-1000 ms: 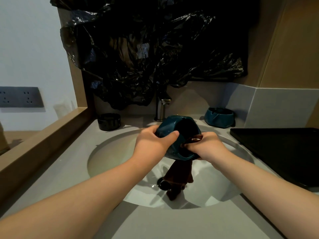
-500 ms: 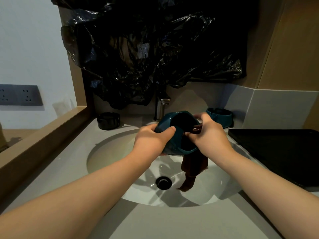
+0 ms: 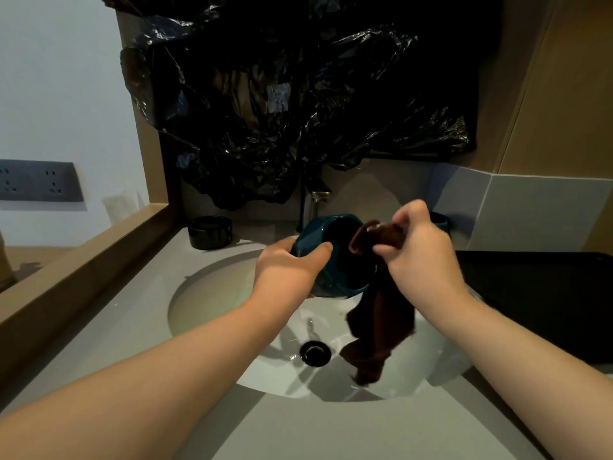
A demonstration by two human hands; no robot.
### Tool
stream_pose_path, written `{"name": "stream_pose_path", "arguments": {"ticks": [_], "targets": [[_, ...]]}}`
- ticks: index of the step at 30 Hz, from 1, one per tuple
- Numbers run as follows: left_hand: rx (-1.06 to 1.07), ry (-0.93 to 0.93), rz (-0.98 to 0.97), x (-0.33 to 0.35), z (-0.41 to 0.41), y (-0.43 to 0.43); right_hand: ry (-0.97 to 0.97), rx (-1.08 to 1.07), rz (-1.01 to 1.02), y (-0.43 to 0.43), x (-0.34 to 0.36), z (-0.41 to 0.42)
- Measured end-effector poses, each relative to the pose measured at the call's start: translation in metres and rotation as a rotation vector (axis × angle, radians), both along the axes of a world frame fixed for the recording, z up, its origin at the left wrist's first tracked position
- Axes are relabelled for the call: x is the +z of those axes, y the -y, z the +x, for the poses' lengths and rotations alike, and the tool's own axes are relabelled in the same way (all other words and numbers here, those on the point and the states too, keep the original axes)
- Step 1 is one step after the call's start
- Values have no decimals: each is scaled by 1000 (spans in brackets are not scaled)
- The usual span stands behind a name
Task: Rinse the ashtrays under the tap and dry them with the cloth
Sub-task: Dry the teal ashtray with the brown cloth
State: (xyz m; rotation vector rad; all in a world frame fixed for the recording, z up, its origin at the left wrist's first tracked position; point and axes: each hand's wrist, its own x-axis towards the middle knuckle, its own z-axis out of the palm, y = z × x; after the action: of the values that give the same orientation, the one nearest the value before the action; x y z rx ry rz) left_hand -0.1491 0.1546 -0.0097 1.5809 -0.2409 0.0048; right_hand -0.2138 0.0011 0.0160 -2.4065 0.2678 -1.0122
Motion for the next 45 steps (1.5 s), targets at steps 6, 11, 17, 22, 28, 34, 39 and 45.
{"name": "stream_pose_path", "arguments": {"ticks": [6, 11, 17, 22, 28, 34, 39, 45], "targets": [[-55, -76, 58, 5, -6, -3, 161, 255, -670, 15, -7, 3], [-62, -137, 198, 6, -4, -4, -7, 362, -1104, 26, -15, 15], [-205, -210, 373, -1, -7, 0, -129, 426, -1533, 30, -11, 11], [-194, -170, 402, -3, -6, 2, -278, 266, -1439, 13, -22, 2], [-17, -20, 302, -1, -2, 0, -515, 28, -1122, -19, -18, 0], [23, 44, 341, -4, 1, -1, -706, 265, -713, -27, -15, -3], [62, -3, 297, -4, 8, -5, -641, 347, -776, -19, -22, -2], [8, -74, 267, -5, 9, -3, -428, 254, -1274, 0, -31, 7]]}}
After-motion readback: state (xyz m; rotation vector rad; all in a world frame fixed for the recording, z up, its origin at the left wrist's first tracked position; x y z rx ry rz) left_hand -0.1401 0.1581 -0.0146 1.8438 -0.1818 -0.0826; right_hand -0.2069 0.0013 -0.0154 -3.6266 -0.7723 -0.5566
